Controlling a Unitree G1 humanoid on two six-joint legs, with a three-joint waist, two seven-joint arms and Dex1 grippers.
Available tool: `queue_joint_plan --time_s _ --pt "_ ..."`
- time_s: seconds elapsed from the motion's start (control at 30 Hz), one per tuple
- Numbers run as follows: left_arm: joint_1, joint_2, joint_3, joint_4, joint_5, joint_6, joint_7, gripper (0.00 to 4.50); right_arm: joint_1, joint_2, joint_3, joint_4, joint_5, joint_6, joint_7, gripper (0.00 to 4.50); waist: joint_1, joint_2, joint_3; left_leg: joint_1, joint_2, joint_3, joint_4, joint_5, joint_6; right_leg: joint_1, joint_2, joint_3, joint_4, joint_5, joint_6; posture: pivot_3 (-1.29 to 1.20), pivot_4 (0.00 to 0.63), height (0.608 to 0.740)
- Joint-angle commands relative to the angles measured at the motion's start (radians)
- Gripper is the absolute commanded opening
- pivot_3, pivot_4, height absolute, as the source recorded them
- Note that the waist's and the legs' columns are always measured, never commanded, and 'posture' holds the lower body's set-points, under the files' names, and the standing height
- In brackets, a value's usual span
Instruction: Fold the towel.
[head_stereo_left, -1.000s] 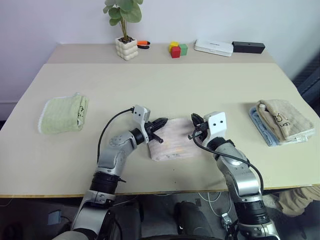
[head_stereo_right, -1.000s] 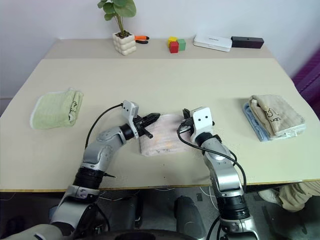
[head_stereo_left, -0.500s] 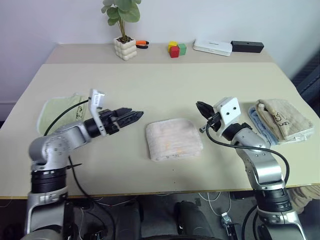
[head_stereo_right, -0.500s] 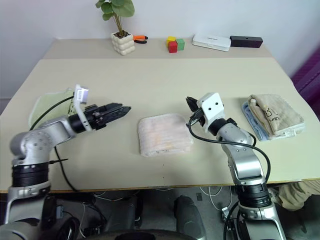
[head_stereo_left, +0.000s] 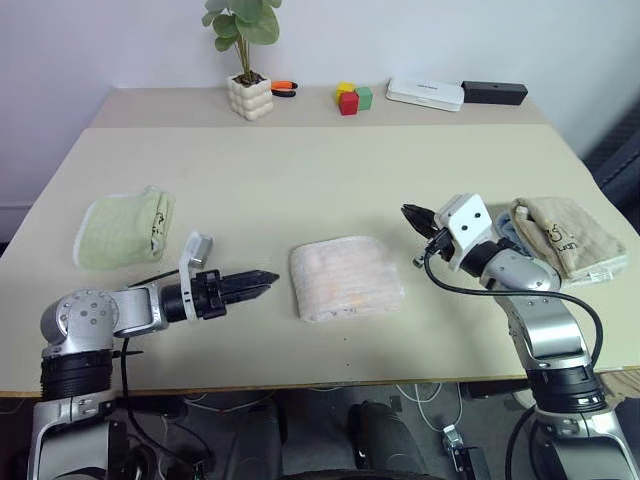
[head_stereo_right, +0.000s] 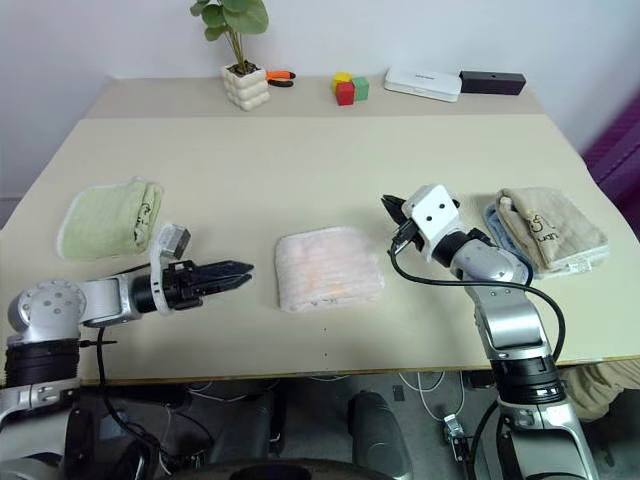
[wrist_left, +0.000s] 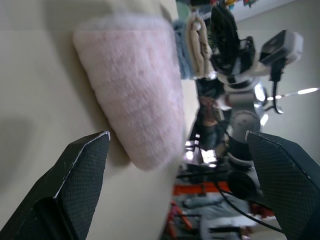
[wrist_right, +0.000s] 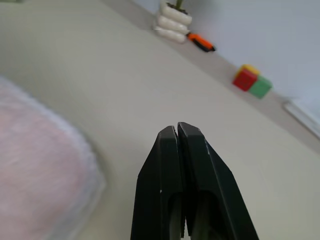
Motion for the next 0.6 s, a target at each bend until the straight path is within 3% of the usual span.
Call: queue_joint_plan --time_s 0.03,0.27,0.6 --pt "-0.026 0.009 -0.003 0.034 0.005 0.009 -0.016 4.5 0.017 -0.047 -0.052 -0.046 0.069 0.007 0.075 0.84 0.0 0.0 0.0 0.0 0.0 0.0 0.0 0.0 0.0 0.0 0.0 0.0 0.0 -0.001 -0.001 0.0 0.15 0.74" --pt "-0.052 -0.041 -0.088 0.068 0.089 -0.054 -0.017 4.5 0.011 -0.106 -0.057 0.025 0.002 -0.059 0.079 4.27 -0.002 0.0 0.0 0.0 0.0 0.0 0.0 0.0 0.0 0.0 -0.001 0.0 0.0 -0.001 -0.002 0.0 0.15 0.74" --pt "-0.077 -0.089 -0.112 0.096 0.12 -0.071 -0.031 4.5 0.002 -0.106 -0.055 0.059 -0.018 -0.084 0.071 4.27 -0.001 0.0 0.0 0.0 0.0 0.0 0.001 0.0 0.0 0.0 0.0 0.0 0.0 0.0 0.0 0.0 0.15 0.74"
